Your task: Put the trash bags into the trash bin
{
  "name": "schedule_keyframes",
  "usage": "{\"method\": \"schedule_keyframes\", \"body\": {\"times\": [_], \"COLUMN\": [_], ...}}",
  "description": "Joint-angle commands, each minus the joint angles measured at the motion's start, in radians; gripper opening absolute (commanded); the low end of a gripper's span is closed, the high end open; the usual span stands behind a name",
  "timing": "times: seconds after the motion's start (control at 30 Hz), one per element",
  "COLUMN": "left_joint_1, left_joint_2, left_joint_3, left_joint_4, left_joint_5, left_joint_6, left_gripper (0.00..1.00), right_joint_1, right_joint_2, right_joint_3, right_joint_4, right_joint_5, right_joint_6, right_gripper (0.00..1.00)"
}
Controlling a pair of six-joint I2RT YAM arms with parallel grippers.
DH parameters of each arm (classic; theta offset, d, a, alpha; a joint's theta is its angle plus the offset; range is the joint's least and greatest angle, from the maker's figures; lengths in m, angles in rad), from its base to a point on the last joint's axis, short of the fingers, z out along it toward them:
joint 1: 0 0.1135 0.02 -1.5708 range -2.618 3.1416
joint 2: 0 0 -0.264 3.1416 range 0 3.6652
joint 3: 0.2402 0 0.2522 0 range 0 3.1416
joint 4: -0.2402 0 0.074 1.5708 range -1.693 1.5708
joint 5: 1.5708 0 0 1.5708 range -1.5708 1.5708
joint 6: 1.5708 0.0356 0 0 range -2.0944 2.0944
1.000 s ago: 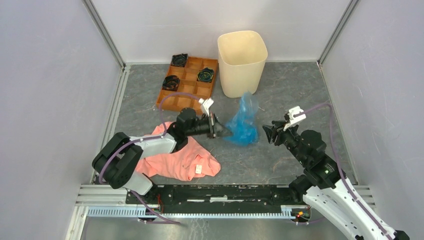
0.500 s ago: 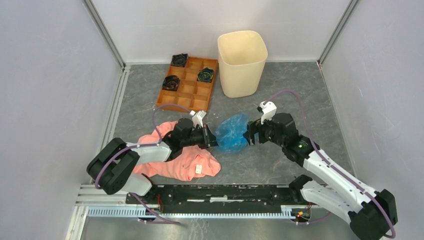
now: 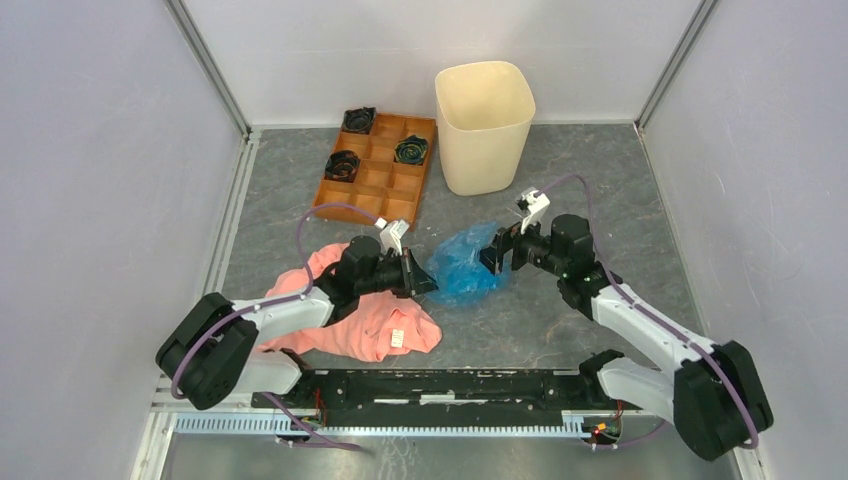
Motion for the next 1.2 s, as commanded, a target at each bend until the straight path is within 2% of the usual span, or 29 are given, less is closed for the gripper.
{"method": "schedule_keyframes", "body": {"times": [0.0, 0.2, 0.27, 0.3, 0.37, 0.4, 0.43, 0.5, 0.53, 0.63, 0.7, 0.77, 0.83, 0.9, 0.97, 1.03, 1.07, 1.13, 1.17], "left_joint_1": [0.003, 0.003, 0.003, 0.003, 0.003, 0.004, 0.006, 0.033, 0.056, 0.153, 0.226, 0.274, 0.288, 0.289, 0.288, 0.288, 0.288, 0.288, 0.288], "left_joint_2": [-0.028, -0.053, -0.057, -0.059, -0.062, -0.068, -0.079, -0.115, -0.138, -0.200, -0.218, -0.202, -0.148, -0.065, -0.011, 0.001, -0.008, -0.052, -0.085], "left_joint_3": [0.013, 0.012, 0.014, 0.016, 0.034, 0.050, 0.069, 0.118, 0.140, 0.199, 0.213, 0.230, 0.272, 0.344, 0.431, 0.501, 0.525, 0.527, 0.516], "left_joint_4": [-0.020, -0.026, -0.032, -0.033, -0.062, -0.094, -0.132, -0.247, -0.296, -0.408, -0.419, -0.402, -0.386, -0.417, -0.523, -0.644, -0.692, -0.762, -0.784], "left_joint_5": [-0.040, -0.054, -0.049, -0.045, -0.047, -0.055, -0.069, -0.095, -0.109, -0.113, -0.058, 0.031, 0.095, 0.152, 0.118, 0.016, -0.027, -0.096, -0.121], "left_joint_6": [0.066, 0.060, 0.058, 0.057, 0.067, 0.079, 0.090, 0.107, 0.116, 0.125, 0.104, 0.083, 0.074, 0.088, 0.135, 0.187, 0.210, 0.245, 0.258], "left_gripper": [0.10, 0.10, 0.10, 0.10, 0.10, 0.10, 0.10, 0.11, 0.11, 0.16, 0.20, 0.23, 0.25, 0.24, 0.25, 0.40, 0.51, 0.73, 0.80], "right_joint_1": [-0.023, -0.023, -0.023, -0.023, -0.023, -0.023, -0.024, -0.026, -0.022, -0.011, -0.010, -0.011, -0.011, -0.010, -0.010, -0.010, -0.011, -0.013, -0.013], "right_joint_2": [0.076, 0.147, 0.179, 0.204, 0.252, 0.262, 0.262, 0.201, 0.134, -0.041, -0.118, -0.149, -0.165, -0.197, -0.242, -0.266, -0.266, -0.243, -0.224], "right_joint_3": [-0.049, -0.111, -0.129, -0.137, -0.134, -0.129, -0.118, -0.072, -0.027, 0.106, 0.181, 0.270, 0.316, 0.316, 0.286, 0.270, 0.265, 0.267, 0.273], "right_joint_4": [0.248, 0.488, 0.576, 0.651, 0.763, 0.805, 0.815, 0.659, 0.447, -0.081, -0.302, -0.455, -0.532, -0.531, -0.480, -0.457, -0.457, -0.464, -0.467], "right_joint_5": [-0.085, -0.145, -0.173, -0.198, -0.244, -0.267, -0.289, -0.278, -0.235, 0.031, 0.153, 0.158, 0.079, 0.001, -0.003, 0.058, 0.108, 0.175, 0.191], "right_joint_6": [0.162, 0.333, 0.381, 0.419, 0.501, 0.532, 0.552, 0.484, 0.401, 0.098, -0.027, -0.100, -0.100, -0.038, 0.035, 0.079, 0.096, 0.121, 0.130], "right_gripper": [0.91, 0.91, 0.86, 0.66, 0.19, 0.07, 0.01, 0.01, 0.00, 0.00, 0.00, 0.00, 0.00, 0.00, 0.00, 0.00, 0.00, 0.01, 0.00]}}
